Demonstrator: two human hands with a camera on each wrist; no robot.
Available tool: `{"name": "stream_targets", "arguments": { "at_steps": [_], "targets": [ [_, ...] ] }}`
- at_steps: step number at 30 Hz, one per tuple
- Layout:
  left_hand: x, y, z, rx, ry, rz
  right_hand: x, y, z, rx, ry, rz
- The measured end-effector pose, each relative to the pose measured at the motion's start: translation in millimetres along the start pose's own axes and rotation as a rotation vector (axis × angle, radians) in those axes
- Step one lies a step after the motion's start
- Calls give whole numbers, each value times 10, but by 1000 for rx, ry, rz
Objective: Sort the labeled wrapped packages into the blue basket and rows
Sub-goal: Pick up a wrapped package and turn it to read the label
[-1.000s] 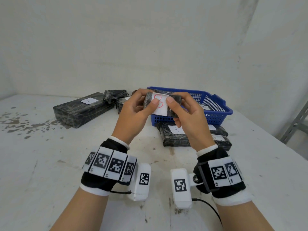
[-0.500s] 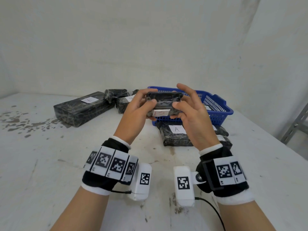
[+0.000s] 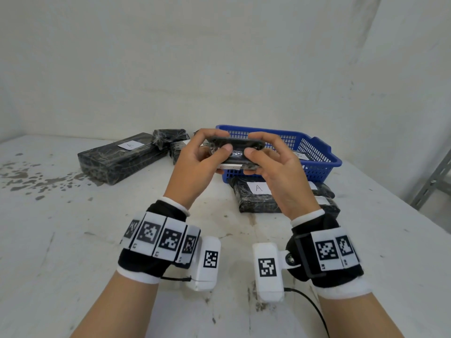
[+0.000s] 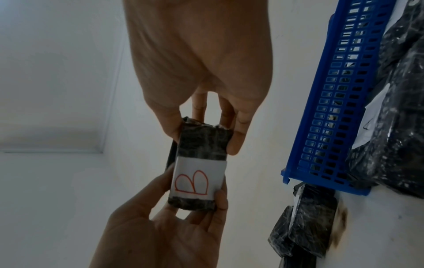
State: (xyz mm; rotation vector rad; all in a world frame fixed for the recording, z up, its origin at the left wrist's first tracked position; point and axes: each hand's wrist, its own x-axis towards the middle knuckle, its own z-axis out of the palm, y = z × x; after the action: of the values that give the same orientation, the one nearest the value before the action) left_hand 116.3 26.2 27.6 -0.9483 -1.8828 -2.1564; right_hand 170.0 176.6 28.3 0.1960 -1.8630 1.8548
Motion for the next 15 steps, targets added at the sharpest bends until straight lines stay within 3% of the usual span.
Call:
{"name": "stream_targets", "arguments": {
  "at_steps": [15],
  "targets": [
    [-19,25,-3,101,-21,42,-21,9,28,-157,32,-28]
  ]
}}
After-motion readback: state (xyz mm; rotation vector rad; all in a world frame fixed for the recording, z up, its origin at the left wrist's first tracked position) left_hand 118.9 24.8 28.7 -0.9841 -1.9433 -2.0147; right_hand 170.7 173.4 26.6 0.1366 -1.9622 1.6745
